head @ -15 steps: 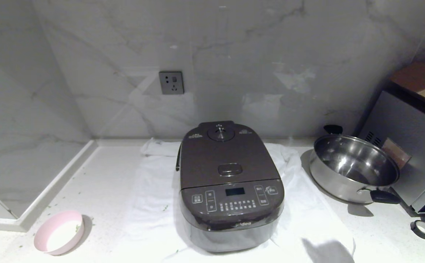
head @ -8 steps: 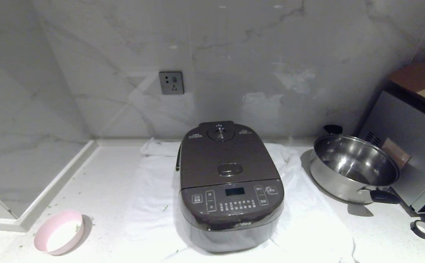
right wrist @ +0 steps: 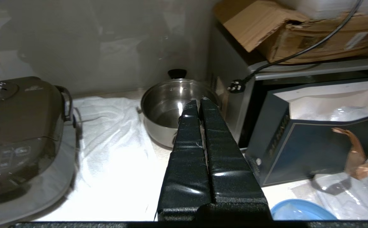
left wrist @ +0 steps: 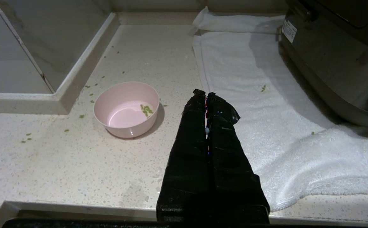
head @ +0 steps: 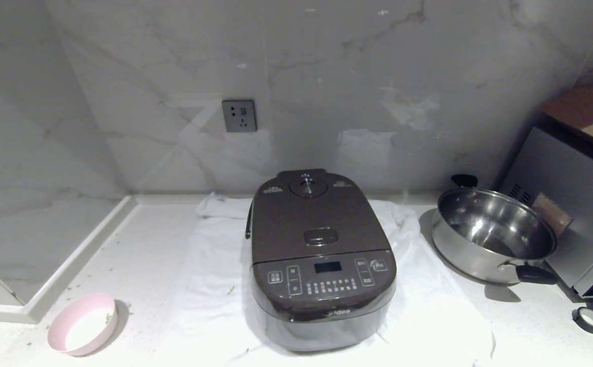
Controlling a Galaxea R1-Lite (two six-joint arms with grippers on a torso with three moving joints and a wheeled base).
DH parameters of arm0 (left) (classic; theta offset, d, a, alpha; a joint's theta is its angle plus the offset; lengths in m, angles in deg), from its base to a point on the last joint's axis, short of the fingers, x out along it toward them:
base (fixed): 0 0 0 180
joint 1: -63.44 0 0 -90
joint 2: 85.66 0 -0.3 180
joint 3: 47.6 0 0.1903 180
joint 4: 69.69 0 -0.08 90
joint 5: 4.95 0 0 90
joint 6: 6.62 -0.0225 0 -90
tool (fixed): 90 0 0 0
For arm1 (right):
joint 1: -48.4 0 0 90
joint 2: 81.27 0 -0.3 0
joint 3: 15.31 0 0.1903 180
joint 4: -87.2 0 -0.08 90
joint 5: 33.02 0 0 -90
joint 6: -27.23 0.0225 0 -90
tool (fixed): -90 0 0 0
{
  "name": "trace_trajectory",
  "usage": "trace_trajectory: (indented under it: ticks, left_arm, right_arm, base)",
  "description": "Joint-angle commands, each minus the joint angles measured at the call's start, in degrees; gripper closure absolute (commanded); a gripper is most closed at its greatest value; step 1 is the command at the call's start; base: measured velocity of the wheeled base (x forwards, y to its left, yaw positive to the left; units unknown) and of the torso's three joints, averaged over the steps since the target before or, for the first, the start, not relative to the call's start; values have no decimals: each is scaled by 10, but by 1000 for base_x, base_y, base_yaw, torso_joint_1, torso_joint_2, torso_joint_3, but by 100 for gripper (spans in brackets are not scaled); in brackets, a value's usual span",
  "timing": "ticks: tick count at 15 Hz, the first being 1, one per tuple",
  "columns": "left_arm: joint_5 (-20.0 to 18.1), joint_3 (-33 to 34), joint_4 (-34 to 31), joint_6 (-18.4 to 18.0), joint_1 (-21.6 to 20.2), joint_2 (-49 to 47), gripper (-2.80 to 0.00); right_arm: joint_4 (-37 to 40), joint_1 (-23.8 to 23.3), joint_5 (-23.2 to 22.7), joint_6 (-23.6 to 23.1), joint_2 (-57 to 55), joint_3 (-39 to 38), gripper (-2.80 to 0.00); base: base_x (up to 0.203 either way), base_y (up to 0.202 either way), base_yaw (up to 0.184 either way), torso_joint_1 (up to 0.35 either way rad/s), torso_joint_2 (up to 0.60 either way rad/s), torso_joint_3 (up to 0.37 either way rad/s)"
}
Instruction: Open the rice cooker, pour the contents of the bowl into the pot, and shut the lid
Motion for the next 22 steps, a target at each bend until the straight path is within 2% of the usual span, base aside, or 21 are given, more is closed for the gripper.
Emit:
trace_trajectory:
  ticks: [1, 4, 8, 11, 13, 15, 17, 22]
  left_arm:
    - [0, 0, 0, 1, 0, 0, 0]
    - [0, 0, 0, 2, 0, 0, 0]
    - [1, 0, 0, 3, 0, 0, 0]
    - [4, 0, 1, 9, 0, 0, 0]
    - [5, 0, 1, 11, 0, 0, 0]
    - [5, 0, 1, 10, 0, 0, 0]
    - [5, 0, 1, 11, 0, 0, 0]
    - [5, 0, 1, 10, -1, 0, 0]
  right_arm:
    - [1, -28, -18, -9, 65, -25, 0]
    - [0, -44, -49, -19, 104, -48, 0]
    - [1, -35, -83, -32, 165, -83, 0]
    - [1, -33, -107, -43, 229, -175, 0]
    - [1, -33, -112, -6, 236, -217, 0]
    - [-11, -33, -115, 0, 236, -269, 0]
    - [-75, -33, -118, -1, 237, -344, 0]
    - [-309, -32, -133, -47, 237, -554, 0]
  base:
    - [0, 0, 0, 0, 0, 0]
    - [0, 0, 0, 0, 0, 0]
    - [0, 0, 0, 0, 0, 0]
    - [0, 0, 0, 0, 0, 0]
    - [0, 0, 0, 0, 0, 0]
    - [0, 0, 0, 0, 0, 0]
    - [0, 0, 0, 0, 0, 0]
    - [0, 0, 0, 0, 0, 0]
